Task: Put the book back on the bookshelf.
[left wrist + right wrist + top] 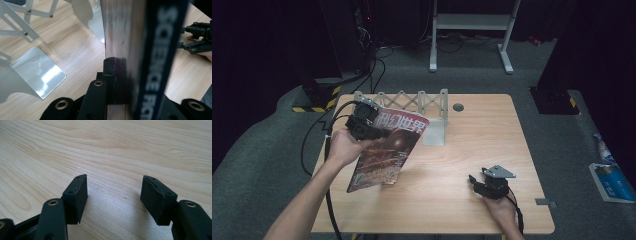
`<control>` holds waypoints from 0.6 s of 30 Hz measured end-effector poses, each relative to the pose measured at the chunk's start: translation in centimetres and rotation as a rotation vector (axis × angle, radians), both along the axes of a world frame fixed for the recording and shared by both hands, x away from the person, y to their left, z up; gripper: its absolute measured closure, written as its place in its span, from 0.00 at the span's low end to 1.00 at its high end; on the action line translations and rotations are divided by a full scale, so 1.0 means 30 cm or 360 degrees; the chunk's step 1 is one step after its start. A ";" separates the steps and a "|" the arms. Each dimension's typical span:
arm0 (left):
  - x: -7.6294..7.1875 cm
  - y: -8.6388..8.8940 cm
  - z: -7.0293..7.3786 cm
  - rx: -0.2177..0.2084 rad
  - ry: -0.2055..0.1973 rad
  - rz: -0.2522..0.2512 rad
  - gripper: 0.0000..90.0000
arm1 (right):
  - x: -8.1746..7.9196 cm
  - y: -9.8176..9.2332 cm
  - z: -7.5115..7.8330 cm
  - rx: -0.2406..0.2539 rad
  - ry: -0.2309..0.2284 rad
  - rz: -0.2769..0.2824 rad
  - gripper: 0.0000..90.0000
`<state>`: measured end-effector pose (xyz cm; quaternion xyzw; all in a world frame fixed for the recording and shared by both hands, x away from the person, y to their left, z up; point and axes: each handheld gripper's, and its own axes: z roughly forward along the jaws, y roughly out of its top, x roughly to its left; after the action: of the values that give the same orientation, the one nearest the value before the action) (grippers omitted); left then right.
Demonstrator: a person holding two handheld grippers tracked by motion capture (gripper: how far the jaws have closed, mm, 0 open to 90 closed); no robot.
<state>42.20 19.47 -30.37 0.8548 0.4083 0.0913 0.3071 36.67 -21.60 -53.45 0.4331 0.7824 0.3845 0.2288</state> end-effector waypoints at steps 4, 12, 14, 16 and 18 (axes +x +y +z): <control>0.010 0.009 0.019 0.0019 -0.0004 0.0016 0.92 | -0.001 0.000 0.000 0.0002 0.0003 -0.0005 0.43; 0.043 0.046 0.040 0.0008 0.0031 0.0077 0.92 | -0.001 0.000 0.000 0.0001 0.0001 -0.0002 0.43; 0.052 0.057 0.043 0.0012 0.0044 0.0097 0.92 | 0.000 -0.001 0.000 -0.0001 -0.0002 -0.0001 0.43; 0.060 0.066 0.045 0.0025 0.0055 0.0106 0.92 | 0.000 -0.001 0.000 -0.0001 -0.0003 0.0000 0.43; 0.068 0.074 0.045 0.0021 0.0069 0.0127 0.92 | 0.000 0.000 0.000 0.0000 -0.0001 -0.0002 0.43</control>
<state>44.25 21.69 -29.01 0.8416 0.4479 0.0874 0.2887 36.67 -21.61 -53.45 0.4336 0.7821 0.3846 0.2291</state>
